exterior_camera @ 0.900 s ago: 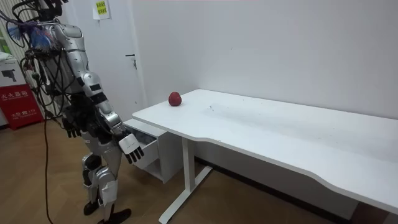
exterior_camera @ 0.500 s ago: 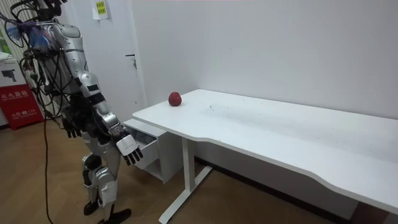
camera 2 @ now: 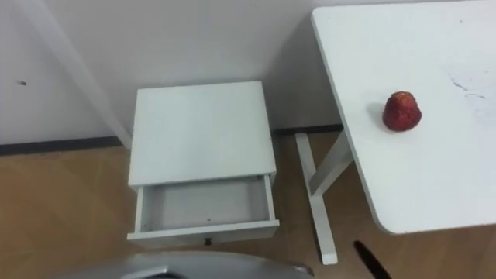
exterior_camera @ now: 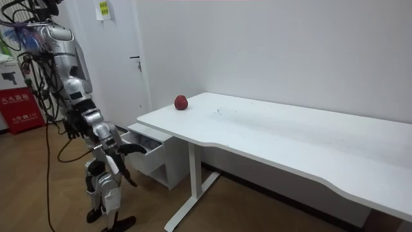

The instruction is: Put apple and close drawer

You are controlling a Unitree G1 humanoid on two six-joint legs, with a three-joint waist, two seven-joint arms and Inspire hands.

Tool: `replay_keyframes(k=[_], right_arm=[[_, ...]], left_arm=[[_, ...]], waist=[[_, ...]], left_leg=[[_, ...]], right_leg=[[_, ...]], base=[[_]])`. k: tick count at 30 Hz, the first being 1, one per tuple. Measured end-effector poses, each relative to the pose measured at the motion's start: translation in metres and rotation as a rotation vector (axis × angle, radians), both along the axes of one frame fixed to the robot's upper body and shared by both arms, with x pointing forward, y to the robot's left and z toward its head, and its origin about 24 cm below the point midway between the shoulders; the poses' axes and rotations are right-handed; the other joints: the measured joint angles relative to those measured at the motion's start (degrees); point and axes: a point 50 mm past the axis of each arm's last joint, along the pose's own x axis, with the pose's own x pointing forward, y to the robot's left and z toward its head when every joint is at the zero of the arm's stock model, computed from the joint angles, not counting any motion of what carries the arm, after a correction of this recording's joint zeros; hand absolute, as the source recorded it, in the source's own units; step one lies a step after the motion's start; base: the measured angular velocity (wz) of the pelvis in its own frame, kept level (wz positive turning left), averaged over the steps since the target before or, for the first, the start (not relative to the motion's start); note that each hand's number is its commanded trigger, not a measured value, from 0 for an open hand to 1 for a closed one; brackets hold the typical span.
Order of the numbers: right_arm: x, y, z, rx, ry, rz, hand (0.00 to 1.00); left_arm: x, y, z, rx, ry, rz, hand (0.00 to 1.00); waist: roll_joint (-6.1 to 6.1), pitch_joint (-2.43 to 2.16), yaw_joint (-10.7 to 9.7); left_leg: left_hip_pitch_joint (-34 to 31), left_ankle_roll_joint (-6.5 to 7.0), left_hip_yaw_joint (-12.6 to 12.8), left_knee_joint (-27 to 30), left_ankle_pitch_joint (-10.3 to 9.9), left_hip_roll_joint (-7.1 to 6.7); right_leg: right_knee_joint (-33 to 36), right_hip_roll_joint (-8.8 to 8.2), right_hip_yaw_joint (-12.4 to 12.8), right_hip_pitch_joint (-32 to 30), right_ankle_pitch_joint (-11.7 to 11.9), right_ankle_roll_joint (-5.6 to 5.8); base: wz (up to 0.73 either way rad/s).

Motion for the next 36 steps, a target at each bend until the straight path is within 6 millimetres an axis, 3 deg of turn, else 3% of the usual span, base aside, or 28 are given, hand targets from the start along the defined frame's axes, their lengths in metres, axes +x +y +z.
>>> replay_keyframes(k=[3,8,11,15,21,23,26,30,32,36], right_arm=[[0.0,-0.01,0.004,-0.015,-0.055,-0.222,0.0],[0.012,-0.021,0.011,-0.006,-0.103,-0.39,0.0],[0.025,-0.029,0.017,-0.001,-0.11,-0.434,0.0],[0.043,-0.046,0.032,-0.026,-0.127,-0.475,0.0],[0.073,-0.099,0.089,-0.205,-0.21,-0.525,0.0],[0.081,-0.118,0.117,-0.338,-0.192,-0.508,0.0],[0.093,-0.132,0.154,-0.511,-0.189,-0.455,0.0],[0.111,-0.14,0.2,-0.827,-0.075,-0.316,0.0],[0.119,-0.136,0.212,-0.953,-0.013,-0.24,0.0],[0.143,-0.122,0.223,-1.147,0.075,-0.037,0.0]], left_arm=[[0.002,0.005,0.002,0.015,-0.01,-0.001,0.0],[0.001,0.011,0.005,0.035,-0.013,-0.009,0.0],[0.006,0.016,0.007,0.051,-0.022,-0.022,0.0],[0.014,0.019,0.009,0.062,-0.054,-0.033,0.0],[0.018,0.025,0.014,0.098,-0.099,-0.045,0.0],[0.018,0.023,0.014,0.092,-0.099,-0.043,0.0],[0.016,0.021,0.013,0.086,-0.098,-0.042,0.0],[0.02,0.019,0.012,0.079,-0.108,-0.072,0.0],[0.026,0.017,0.011,0.07,-0.118,-0.093,0.0],[0.035,0.01,0.008,0.028,-0.12,-0.159,0.0]], waist=[[-0.55,-0.19,-1.18],[-1.77,-0.18,-2.42],[-2.81,-0.2,-2.63],[-2.93,-0.31,-3.08],[-2.91,-0.23,-4.33],[-3.03,-0.25,-5.07],[-3.14,-0.32,-5.23],[-3.01,-0.16,-4.62],[-2.87,-0.24,-3.74],[-3.22,0.07,-1.66]], left_leg=[[0.11,-0.02,0.36,0.04,0.03,0.08],[-0.06,0.0,0.46,0.08,0.02,0.09],[-0.82,0.05,0.49,0.42,0.04,-0.03],[-2.08,0.11,0.76,0.8,0.02,0.08],[-2.69,0.19,0.7,0.52,0.07,-0.03],[-3.09,0.24,0.46,0.5,0.14,-0.09],[-3.21,0.21,0.63,-0.03,0.4,-0.11],[-3.61,0.22,0.72,-0.16,0.52,-0.15],[-4.32,0.24,0.57,-0.13,0.54,-0.17],[-4.36,0.27,0.52,-0.01,0.59,-0.19]], right_leg=[[0.42,0.08,0.58,-0.16,-0.03,-0.02],[0.57,-0.06,0.49,-0.37,-0.09,0.08],[0.67,-0.06,0.55,-1.0,-0.09,0.08],[1.69,-0.11,0.47,-2.6,-0.08,0.08],[1.61,-0.15,0.43,-3.33,-0.08,0.09],[1.56,-0.14,0.35,-3.68,-0.08,0.08],[1.56,-0.12,0.29,-4.11,-0.08,0.08],[1.55,-0.1,0.44,-4.57,-0.08,0.08],[1.59,-0.12,0.5,-5.33,-0.07,0.07],[1.6,-0.17,0.45,-5.48,-0.07,0.07]], base=[[-0.04],[-0.01],[0.0],[0.0],[-0.01],[0.02],[0.01],[-0.01],[0.0],[0.0]])
